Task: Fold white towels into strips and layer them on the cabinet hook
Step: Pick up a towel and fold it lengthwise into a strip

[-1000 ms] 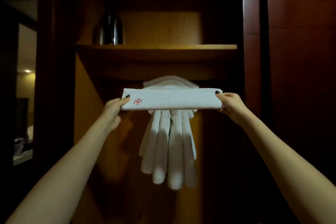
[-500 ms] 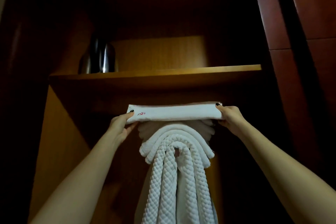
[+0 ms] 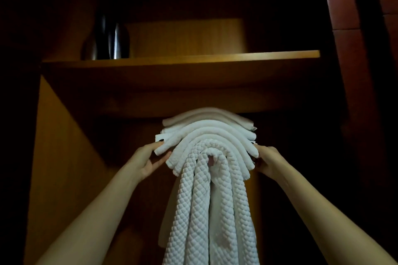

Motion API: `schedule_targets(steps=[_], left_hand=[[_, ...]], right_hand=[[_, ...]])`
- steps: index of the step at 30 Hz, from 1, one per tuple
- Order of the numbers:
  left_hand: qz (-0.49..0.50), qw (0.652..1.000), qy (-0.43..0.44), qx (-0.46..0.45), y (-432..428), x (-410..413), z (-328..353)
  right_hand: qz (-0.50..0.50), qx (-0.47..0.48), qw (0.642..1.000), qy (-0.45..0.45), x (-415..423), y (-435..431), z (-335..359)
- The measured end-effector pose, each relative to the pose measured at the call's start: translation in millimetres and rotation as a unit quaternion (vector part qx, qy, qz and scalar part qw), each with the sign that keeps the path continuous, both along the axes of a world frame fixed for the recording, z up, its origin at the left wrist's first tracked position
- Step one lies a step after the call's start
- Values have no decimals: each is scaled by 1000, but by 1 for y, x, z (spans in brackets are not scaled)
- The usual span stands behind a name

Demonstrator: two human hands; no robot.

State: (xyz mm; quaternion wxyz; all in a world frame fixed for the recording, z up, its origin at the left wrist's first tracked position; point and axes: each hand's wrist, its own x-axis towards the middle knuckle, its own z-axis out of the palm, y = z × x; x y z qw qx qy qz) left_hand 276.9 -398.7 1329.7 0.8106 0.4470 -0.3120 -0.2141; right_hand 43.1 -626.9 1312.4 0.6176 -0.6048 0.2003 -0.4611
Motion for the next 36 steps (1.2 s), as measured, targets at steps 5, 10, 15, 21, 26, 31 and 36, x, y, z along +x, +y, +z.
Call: schedule_targets(steps=[5,10,15,21,26,31,36], left_hand=[[289,909,-266,140,-1,-12,-3],[293,815,-495,70,-9,-27,17],[214,834,-493,124,-33,-38,5],[222,821,-508,136,-36,-54,-11],[195,799,-537,189,-14,-71,-3],[291,772,-557,100,14,-130,-50],[174,769,-592,166,21,-201,-166]], right_hand=[[-109,-124,986,-37,4,13,-9],[-167,-311,934,-47,4,21,4],[-110,-387,914,45,18,30,-7],[-69,-341,937,34,26,40,-27],[-35,-364,928,74,1,58,-19],[-145,-364,919,46,-50,112,-64],[-196,-333,898,211,-131,141,-151]])
